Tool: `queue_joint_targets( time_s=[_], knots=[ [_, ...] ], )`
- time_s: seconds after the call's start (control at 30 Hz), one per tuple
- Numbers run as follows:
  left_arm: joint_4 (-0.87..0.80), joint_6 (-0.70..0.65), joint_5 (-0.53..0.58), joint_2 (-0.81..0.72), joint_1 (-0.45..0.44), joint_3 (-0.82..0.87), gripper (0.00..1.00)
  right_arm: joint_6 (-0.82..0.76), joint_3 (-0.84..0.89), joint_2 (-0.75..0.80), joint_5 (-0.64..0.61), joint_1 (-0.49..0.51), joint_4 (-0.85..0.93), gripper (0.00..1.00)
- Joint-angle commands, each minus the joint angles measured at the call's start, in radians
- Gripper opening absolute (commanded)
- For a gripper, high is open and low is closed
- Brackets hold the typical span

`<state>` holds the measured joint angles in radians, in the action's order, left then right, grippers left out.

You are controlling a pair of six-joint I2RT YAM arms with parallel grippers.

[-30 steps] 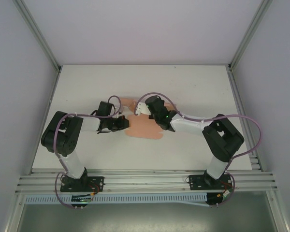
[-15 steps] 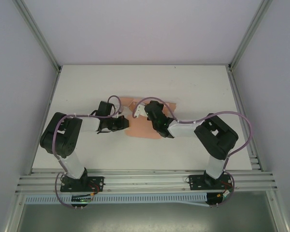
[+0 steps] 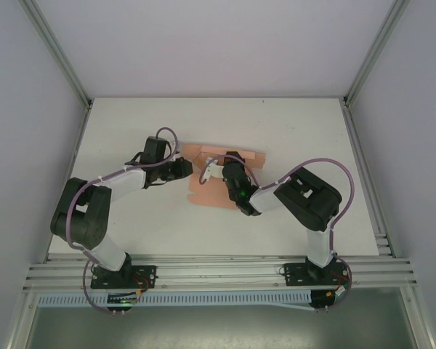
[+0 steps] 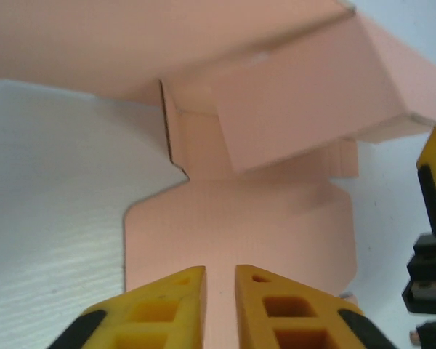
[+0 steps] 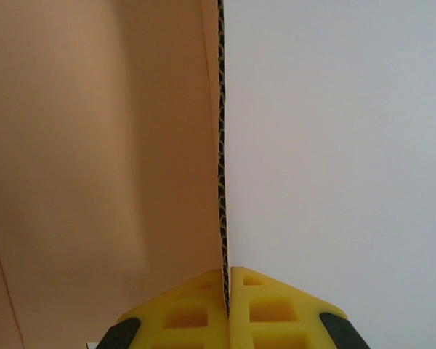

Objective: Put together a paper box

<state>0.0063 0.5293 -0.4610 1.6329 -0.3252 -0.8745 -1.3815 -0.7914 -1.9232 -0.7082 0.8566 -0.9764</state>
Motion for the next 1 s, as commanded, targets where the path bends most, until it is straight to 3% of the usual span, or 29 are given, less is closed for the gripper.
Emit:
queue_joint_targets(
  time_s=[0.0, 0.17, 0.33, 0.57, 0.73, 0.87, 0.97],
  knots=[
    [-0.036, 0.016, 0.053, -0.027, 0.043, -0.058, 0.18, 0.016, 0.021, 0.030, 0.030, 0.000, 0.066, 0.00],
    [-0.012, 0.021, 0.061, 0.069, 0.077, -0.142, 0.16, 0.008, 0.013, 0.033, 0.030, 0.004, 0.082, 0.00],
    [0.054, -0.004, -0.104, 0.184, 0.071, -0.176, 0.13, 0.013, 0.002, 0.029, 0.028, 0.006, 0.106, 0.00],
    [0.199, -0.008, -0.234, 0.242, 0.014, -0.176, 0.17, 0.037, -0.014, 0.028, 0.030, 0.011, 0.137, 0.00],
    [0.207, -0.028, -0.288, 0.291, -0.012, -0.218, 0.17, 0.048, -0.014, 0.029, 0.030, 0.010, 0.147, 0.00],
    [0.163, -0.048, -0.216, 0.256, -0.014, -0.200, 0.17, 0.055, -0.013, 0.030, 0.028, 0.010, 0.148, 0.00],
    [0.028, -0.072, -0.020, 0.196, -0.011, -0.204, 0.21, 0.054, -0.012, 0.027, 0.027, 0.009, 0.151, 0.00]
  ],
)
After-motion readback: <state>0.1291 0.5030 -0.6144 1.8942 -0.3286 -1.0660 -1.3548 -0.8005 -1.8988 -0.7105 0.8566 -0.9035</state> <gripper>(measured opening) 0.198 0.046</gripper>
